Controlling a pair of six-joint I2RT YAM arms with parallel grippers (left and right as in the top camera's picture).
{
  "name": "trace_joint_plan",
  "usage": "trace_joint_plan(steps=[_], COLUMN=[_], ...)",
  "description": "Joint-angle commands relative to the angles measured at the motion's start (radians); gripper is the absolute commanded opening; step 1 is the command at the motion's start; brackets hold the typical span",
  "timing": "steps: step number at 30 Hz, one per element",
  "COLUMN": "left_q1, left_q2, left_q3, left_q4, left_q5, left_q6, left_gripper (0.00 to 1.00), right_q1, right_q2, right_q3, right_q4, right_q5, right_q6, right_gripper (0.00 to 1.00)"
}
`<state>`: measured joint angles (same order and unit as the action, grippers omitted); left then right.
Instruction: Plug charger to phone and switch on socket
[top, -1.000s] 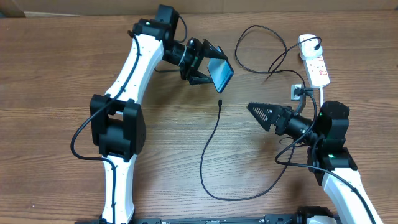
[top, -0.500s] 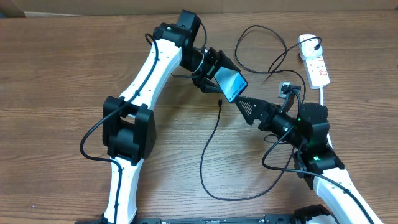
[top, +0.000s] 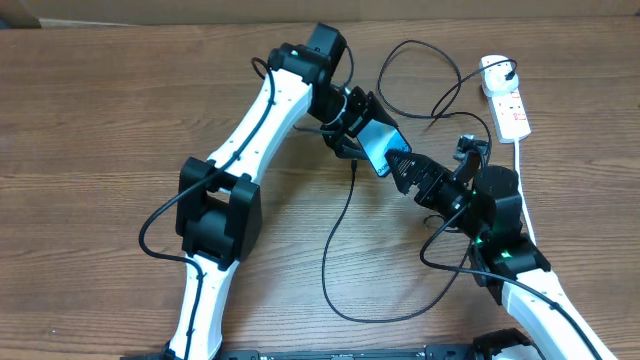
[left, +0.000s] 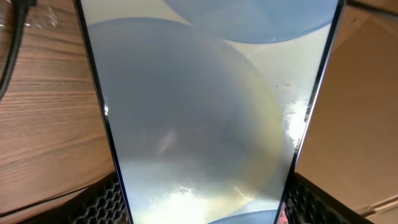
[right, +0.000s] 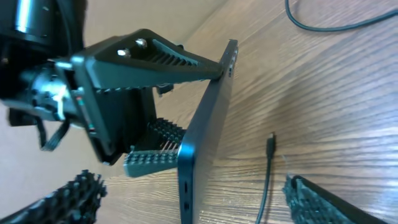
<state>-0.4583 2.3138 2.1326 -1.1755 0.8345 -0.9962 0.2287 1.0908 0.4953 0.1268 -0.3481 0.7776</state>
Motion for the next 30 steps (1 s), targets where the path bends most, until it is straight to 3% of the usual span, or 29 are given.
trace_joint_plan(steps=[1, 14, 22, 30], left_q1=[-0.018, -0.06, -0.079, -0.08], left_q2=[-0.008, -0.008, -0.008, -0.008], left_q3=[0.03, 0.03, 0.03, 0.03], left_q4=[0.002, 0.002, 0.01, 0.035], left_q5=[-0.014, -0.197, -0.2, -0.135], left_q6=[-0.007, -0.104, -0.209, -0.216], left_gripper=[0.71, 0.71, 0.72, 0.72], right_q1=[0.007, 0.007, 0.007, 0.007], right_q2=[0.031, 0.09, 0.09, 0.09], right_q3=[0.011, 0.011, 0.011, 0.011], right_q4=[-0.005, 0.011, 0.024, 0.013], right_q5=[0.026, 0.043, 0.047, 0.067], right_q6=[0.027, 0.09, 0.091, 0.091], right_gripper=[0.86, 0.72, 0.65, 0.59])
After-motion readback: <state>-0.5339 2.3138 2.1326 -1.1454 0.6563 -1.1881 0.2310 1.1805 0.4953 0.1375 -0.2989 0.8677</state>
